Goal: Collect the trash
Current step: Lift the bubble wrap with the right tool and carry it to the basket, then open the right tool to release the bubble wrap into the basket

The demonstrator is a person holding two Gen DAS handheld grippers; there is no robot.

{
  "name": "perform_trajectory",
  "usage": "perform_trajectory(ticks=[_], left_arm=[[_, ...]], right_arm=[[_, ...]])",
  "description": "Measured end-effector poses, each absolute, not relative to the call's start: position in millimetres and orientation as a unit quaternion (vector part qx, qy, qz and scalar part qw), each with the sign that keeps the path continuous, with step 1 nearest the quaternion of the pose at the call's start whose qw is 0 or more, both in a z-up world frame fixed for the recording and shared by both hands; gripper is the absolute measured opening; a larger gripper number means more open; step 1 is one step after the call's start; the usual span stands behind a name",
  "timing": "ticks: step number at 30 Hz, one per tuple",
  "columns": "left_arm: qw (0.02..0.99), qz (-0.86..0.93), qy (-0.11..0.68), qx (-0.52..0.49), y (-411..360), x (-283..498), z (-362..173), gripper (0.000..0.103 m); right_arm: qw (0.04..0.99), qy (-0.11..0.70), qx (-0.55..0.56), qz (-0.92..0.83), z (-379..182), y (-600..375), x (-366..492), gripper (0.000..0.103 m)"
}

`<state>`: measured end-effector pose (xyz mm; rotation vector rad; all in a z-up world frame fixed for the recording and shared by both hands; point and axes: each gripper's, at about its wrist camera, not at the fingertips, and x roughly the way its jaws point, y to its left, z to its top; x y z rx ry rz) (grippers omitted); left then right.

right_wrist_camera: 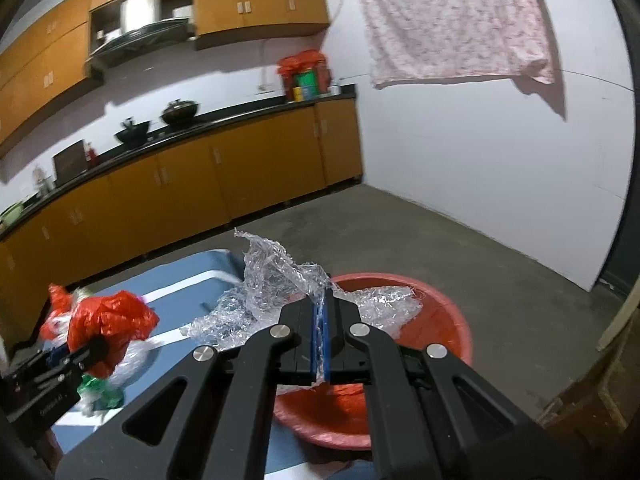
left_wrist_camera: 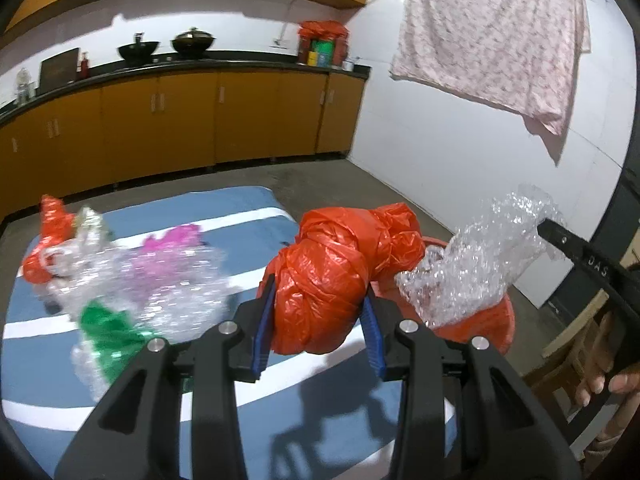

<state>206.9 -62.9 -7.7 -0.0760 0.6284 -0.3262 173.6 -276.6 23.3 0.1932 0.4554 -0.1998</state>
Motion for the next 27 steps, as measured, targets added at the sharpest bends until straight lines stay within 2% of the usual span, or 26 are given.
perform_trajectory(ticks=[14,27], left_arm=[[0.914,-0.232,0.332,-0.004,-157,243,-33,0.038],[0.902,-0.259,0.346,0.013,-200,266,-60,0.039]], right_arm=[[0.952,0.224,0.124,-0.167,12,-334,182,0.002],[0.950,0.229,0.128,-0.172,0,-354,202,0.002]])
